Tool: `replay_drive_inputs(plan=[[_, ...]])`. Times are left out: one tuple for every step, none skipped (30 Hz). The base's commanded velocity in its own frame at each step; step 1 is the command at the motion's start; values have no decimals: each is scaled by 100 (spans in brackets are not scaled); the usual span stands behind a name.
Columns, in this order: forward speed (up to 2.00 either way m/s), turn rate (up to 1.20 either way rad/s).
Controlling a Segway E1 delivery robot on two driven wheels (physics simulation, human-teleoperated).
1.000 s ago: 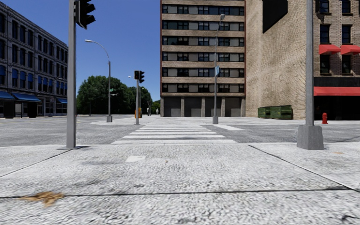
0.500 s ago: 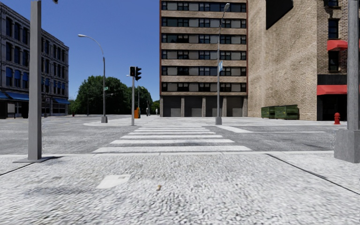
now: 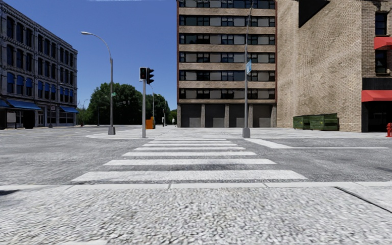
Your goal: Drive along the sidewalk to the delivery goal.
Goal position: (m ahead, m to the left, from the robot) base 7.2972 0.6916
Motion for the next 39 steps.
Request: replay_drive_inputs(plan=[[200,0],[200,0],[200,0],[200,0],[200,0],[200,0],[200,21],[200,34],[200,34],[200,38],[200,39],[200,17],[200,17],[200,5],[200,0],[200,0],[200,0],[200,0],[200,0],[200,0],[200,0],[200,0],[200,0],[200,0],[200,0],[200,0],[200,0],[200,0],[200,0],[200,16],[200,24],[200,24],[200,26],[200,28],[200,36],[200,36],[200,44],[200,46],[200,46]])
